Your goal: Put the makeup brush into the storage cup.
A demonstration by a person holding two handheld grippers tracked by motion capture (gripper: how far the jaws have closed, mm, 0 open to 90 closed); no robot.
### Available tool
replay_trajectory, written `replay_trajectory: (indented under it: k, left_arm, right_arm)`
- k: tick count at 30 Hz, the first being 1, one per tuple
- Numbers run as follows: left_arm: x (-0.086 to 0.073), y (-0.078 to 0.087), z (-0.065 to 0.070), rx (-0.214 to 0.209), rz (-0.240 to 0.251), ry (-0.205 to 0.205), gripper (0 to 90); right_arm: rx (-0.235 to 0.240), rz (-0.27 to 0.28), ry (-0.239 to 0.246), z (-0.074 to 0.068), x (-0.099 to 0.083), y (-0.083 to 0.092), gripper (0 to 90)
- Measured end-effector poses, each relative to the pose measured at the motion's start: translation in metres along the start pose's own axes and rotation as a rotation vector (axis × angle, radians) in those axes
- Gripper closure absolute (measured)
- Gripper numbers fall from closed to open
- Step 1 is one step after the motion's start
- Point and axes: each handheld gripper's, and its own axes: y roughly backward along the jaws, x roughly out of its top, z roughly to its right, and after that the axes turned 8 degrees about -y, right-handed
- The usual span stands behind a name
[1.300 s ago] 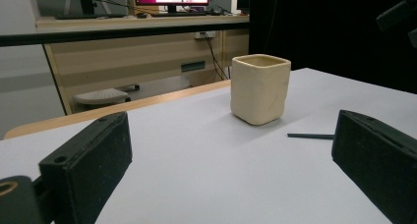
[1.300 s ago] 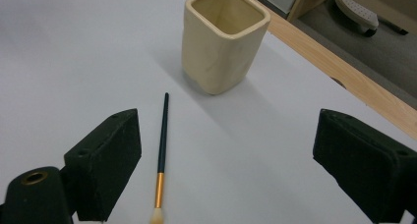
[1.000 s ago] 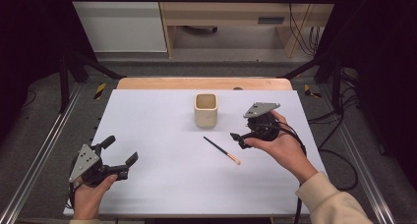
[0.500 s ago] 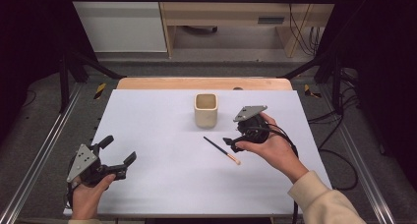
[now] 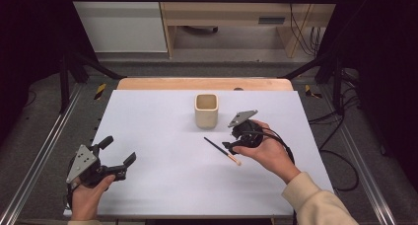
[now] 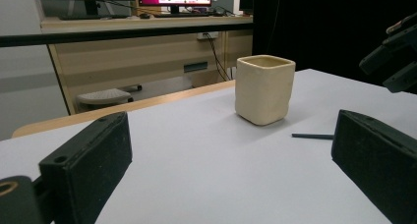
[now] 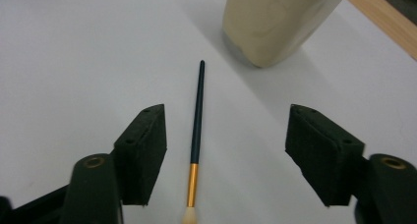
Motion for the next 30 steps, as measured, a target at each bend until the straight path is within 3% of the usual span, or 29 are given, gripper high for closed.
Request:
replay_trajectory:
  k: [7, 15, 30]
  left_arm:
    - [0.000, 0.000, 0.000, -0.001, -0.002, -0.002, 1.2]
    - [0.000, -0.001, 0.002, -0.011, -0.005, -0.008, 1.2]
    - [0.000, -0.001, 0.002, -0.015, -0.006, -0.011, 1.2]
  right_arm:
    - [0.014, -0.046, 0.010, -0.006, -0.007, -0.012, 45.2]
    - [0.040, -0.096, -0.031, -0.009, -0.022, -0.026, 54.0]
    - [0.038, -0.140, -0.043, -0.007, -0.023, -0.031, 53.4]
